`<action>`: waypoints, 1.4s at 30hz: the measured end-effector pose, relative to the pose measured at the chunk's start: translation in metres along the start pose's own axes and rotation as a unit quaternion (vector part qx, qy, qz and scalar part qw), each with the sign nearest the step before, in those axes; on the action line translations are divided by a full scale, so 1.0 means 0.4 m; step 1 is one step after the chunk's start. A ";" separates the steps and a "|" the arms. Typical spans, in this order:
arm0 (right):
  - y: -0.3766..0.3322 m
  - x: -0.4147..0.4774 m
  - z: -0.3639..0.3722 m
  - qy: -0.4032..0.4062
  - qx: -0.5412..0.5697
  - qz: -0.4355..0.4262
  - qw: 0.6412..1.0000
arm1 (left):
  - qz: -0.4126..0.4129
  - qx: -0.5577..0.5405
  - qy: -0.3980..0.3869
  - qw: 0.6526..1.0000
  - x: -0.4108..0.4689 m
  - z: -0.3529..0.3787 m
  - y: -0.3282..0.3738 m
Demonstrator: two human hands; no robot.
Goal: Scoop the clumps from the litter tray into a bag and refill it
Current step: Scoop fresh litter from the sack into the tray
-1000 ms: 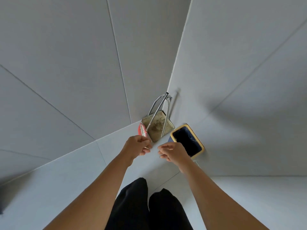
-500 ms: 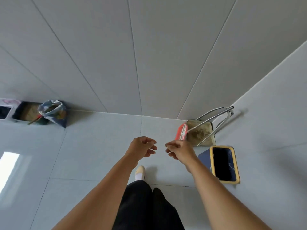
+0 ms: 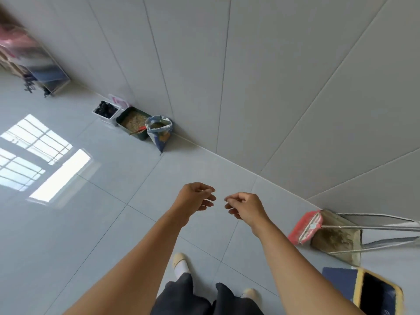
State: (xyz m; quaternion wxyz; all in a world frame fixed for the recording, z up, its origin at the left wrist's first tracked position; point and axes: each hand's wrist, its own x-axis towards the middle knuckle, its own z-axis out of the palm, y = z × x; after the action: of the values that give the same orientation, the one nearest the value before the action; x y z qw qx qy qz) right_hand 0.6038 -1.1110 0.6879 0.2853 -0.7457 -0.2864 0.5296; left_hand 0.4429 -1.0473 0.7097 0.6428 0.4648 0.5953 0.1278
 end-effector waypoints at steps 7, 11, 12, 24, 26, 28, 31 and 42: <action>-0.240 0.107 0.343 -0.082 -0.048 -0.056 0.994 | -0.016 -0.053 0.092 0.994 0.048 -0.374 -0.022; -0.334 0.172 0.479 -0.116 -0.085 -0.065 0.988 | -0.023 -0.098 0.122 0.987 0.085 -0.526 -0.037; -0.353 0.187 0.502 -0.120 -0.095 -0.066 0.986 | -0.024 -0.108 0.129 0.986 0.097 -0.551 -0.038; -0.631 0.446 0.770 -0.181 -0.146 -0.068 0.970 | -0.053 -0.152 0.181 0.970 0.292 -0.884 0.043; -0.688 0.492 0.822 -0.191 -0.155 -0.065 0.967 | -0.058 -0.163 0.192 0.966 0.327 -0.948 0.064; -0.730 0.528 0.862 -0.203 -0.165 -0.065 0.963 | -0.056 -0.177 0.204 0.961 0.354 -0.997 0.075; -0.793 0.580 0.930 -0.210 -0.179 -0.057 0.960 | -0.068 -0.193 0.215 0.955 0.386 -1.083 0.081; -0.997 0.743 1.262 -0.190 -0.166 -0.033 0.967 | -0.071 -0.178 0.200 0.961 0.549 -1.503 0.084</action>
State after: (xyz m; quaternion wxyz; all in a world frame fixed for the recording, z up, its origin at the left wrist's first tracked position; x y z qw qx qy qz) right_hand 0.1547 -0.5641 0.6528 0.1150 -0.6582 -0.4438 0.5972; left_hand -0.0188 -0.6036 0.6776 0.5909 0.2641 0.7107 0.2758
